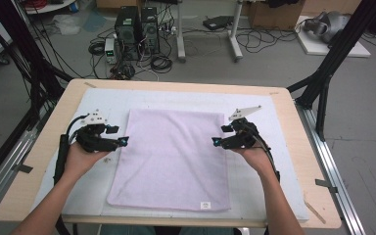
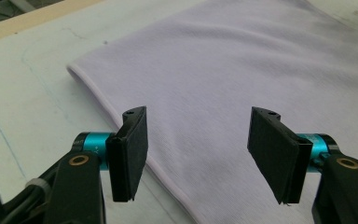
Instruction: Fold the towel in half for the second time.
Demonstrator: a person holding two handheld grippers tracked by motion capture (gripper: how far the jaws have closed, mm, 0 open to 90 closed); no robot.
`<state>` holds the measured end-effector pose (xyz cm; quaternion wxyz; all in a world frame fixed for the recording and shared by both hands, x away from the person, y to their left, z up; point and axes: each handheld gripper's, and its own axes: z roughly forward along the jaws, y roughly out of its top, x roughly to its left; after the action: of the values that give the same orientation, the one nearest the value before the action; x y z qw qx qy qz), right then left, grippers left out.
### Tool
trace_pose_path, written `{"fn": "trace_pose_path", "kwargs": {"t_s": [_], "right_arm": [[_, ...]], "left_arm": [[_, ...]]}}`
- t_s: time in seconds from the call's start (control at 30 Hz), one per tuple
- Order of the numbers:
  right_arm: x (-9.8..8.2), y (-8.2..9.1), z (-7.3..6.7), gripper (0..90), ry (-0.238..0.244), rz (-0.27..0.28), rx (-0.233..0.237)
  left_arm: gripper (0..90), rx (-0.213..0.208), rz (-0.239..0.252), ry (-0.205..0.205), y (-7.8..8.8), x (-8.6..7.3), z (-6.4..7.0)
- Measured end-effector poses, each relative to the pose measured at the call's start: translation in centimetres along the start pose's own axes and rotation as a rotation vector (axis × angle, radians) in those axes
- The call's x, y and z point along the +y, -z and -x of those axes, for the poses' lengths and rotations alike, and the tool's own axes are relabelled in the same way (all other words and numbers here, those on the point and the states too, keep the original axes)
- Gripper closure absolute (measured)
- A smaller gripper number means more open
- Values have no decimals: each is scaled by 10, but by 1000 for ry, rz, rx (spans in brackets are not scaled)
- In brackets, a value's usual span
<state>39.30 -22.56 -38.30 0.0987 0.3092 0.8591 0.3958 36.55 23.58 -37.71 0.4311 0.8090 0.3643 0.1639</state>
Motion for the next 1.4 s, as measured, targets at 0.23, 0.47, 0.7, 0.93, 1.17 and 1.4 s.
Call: {"fn": "trace_pose_path", "kwargs": {"t_s": [0.23, 0.47, 0.7, 0.93, 1.17, 1.4], "right_arm": [[8, -17, 24, 364, -17, -44, -47], [-3, -38, 44, 382, -70, -88, -124], [-13, -49, 53, 384, -117, -139, -209], [-24, -52, 56, 474, -166, -78, -174], [-22, -54, 53, 745, -180, -78, -120], [-23, -54, 55, 848, -219, -68, -56]], "left_arm": [[423, 70, -39, 46, -27, 5, -24], [479, 122, -72, 150, -53, -9, -46], [478, 131, -107, 240, -72, -19, -55], [568, 136, -149, 145, -79, -18, -46], [771, 98, -151, 136, -80, -17, -42], [844, 87, -133, 152, -80, -17, -43]]}}
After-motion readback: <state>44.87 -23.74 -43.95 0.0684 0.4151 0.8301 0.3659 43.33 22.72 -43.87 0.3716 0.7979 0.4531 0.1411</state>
